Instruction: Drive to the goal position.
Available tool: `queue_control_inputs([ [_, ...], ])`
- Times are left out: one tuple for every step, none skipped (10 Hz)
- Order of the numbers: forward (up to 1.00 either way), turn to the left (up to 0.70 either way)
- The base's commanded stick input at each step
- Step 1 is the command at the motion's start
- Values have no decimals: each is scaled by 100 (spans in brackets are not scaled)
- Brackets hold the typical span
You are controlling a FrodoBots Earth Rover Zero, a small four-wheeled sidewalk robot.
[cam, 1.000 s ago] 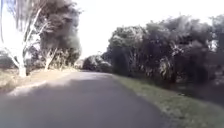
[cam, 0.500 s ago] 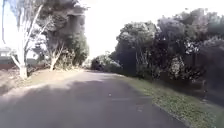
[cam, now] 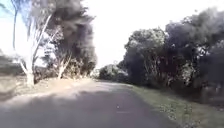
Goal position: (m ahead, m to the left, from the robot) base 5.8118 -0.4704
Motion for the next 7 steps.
queue_control_inputs([
  [100, 0],
  [100, 0],
  [100, 0],
  [100, 0],
  [100, 0],
  [100, 0],
  [100, 0],
])
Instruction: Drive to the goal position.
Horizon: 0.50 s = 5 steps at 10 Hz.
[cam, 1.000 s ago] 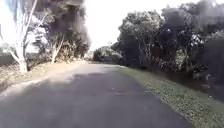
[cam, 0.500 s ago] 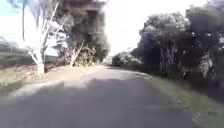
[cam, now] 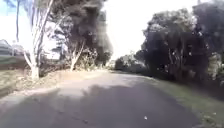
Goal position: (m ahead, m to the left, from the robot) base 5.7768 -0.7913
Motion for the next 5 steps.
queue_control_inputs([
  [100, 0],
  [100, 0],
  [100, 0],
  [100, 0],
  [100, 0],
])
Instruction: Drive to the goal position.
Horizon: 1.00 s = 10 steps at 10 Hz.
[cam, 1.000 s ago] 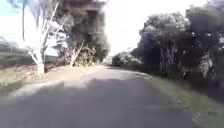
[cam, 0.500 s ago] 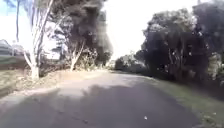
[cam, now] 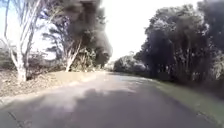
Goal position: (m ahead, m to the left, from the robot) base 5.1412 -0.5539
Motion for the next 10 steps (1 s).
queue_control_inputs([
  [100, 0],
  [100, 0],
  [100, 0],
  [100, 0],
  [100, 0],
  [100, 0],
  [100, 0],
  [100, 0],
  [100, 0],
  [100, 0],
])
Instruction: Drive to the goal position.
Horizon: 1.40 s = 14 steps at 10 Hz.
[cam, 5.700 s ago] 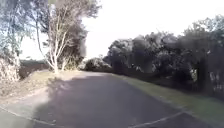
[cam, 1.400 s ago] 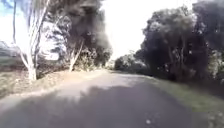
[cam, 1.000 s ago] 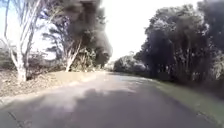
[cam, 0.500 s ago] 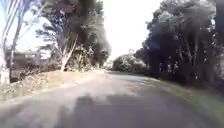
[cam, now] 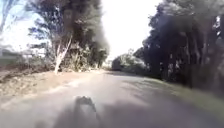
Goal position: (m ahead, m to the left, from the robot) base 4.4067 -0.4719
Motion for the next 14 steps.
queue_control_inputs([
  [100, 0],
  [100, 0],
  [100, 0],
  [100, 0],
  [100, 0],
  [100, 0],
  [100, 0],
  [100, 0],
  [100, 0],
  [100, 0],
  [100, 0],
  [100, 0],
  [100, 0],
  [100, 0],
])
